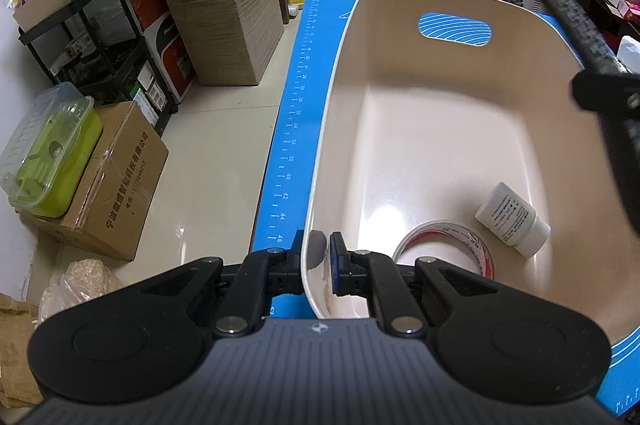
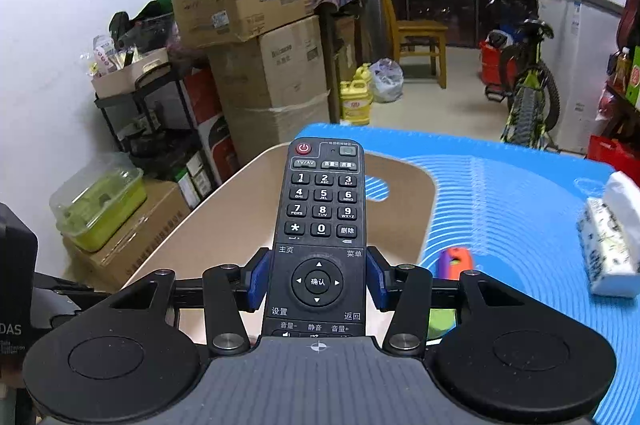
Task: Organize rigid objects
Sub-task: 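Lift the black remote with the right gripper and carry it over the basket, then lower the remote into the basket and open the right gripper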
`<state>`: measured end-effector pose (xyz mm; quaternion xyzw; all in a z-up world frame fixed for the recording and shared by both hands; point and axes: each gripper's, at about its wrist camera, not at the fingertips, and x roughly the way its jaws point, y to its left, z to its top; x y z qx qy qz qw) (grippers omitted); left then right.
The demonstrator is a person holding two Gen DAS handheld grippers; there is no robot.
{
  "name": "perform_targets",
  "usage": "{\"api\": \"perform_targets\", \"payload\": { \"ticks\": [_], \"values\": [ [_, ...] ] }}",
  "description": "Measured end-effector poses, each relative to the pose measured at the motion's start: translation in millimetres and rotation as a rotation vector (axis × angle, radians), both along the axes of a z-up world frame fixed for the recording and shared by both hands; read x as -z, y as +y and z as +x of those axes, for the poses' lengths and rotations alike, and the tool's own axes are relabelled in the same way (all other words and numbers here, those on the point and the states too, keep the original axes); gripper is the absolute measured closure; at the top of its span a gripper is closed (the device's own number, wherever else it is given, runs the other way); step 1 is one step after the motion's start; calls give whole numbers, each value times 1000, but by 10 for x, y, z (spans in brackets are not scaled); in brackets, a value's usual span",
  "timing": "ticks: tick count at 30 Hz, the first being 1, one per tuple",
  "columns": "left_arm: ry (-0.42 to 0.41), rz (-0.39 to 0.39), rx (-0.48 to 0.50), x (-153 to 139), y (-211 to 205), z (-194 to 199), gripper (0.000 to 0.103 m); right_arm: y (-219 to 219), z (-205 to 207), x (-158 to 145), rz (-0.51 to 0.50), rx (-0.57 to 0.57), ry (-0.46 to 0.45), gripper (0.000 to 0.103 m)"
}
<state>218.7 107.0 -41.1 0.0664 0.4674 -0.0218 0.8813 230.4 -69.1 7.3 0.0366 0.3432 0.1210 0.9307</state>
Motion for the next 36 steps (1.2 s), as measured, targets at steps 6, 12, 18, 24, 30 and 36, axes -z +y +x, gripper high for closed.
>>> {"api": "perform_targets", "payload": {
  "ticks": [6, 12, 18, 24, 30, 36],
  "values": [
    [-2, 4, 1, -4, -15, -11, 90, 220, 51, 190, -39, -42, 50, 48],
    [-1, 2, 1, -4, -12, -11, 90, 416, 99, 413, -100, -94, 115, 48],
    [-1, 6, 2, 2, -2, 0, 90, 573, 145, 578, -149, -140, 188, 48],
    [-4, 2, 7, -5, 3, -8, 90, 698, 162, 726, -224, -190, 287, 48],
    [0, 5, 6, 1, 3, -9, 90, 716, 172, 678, -218, -186, 290, 48],
    [2, 1, 9, -19, -15, -14, 90, 583, 132, 516, -163, -174, 234, 41]
  ]
}}
